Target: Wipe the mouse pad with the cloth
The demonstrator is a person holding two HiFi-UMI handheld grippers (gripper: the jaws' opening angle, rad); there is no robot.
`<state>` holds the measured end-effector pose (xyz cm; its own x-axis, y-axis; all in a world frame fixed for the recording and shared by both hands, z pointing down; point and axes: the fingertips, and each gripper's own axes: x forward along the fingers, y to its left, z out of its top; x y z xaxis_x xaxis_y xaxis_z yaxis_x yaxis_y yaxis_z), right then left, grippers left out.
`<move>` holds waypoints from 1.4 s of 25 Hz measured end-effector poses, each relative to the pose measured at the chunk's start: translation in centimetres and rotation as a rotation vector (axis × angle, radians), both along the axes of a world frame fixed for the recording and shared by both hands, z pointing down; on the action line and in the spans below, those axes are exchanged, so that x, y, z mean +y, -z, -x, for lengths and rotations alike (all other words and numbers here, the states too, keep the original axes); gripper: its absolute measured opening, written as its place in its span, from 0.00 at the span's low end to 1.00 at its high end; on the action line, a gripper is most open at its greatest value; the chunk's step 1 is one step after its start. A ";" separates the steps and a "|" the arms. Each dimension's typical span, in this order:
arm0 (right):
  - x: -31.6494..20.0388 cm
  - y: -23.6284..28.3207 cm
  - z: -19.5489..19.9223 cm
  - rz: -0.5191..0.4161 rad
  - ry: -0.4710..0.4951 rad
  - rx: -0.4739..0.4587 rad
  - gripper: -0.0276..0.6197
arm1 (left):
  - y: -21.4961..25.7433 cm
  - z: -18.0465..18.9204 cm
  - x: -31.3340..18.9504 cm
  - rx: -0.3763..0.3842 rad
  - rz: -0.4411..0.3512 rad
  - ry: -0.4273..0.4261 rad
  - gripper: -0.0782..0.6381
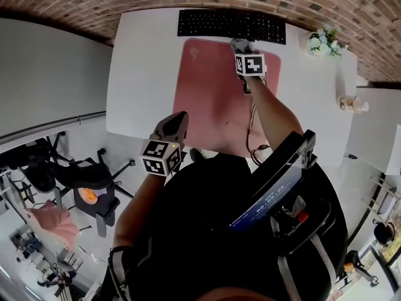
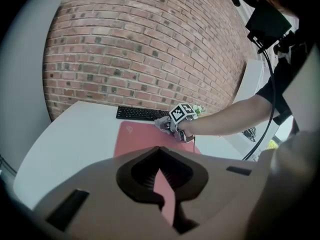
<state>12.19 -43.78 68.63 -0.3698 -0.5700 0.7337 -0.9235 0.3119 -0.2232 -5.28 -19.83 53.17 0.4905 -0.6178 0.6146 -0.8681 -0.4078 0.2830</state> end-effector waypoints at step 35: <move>9.4 11.1 -12.0 -0.247 -0.233 0.004 0.09 | 2.8 0.2 2.9 0.080 -0.125 -0.047 0.12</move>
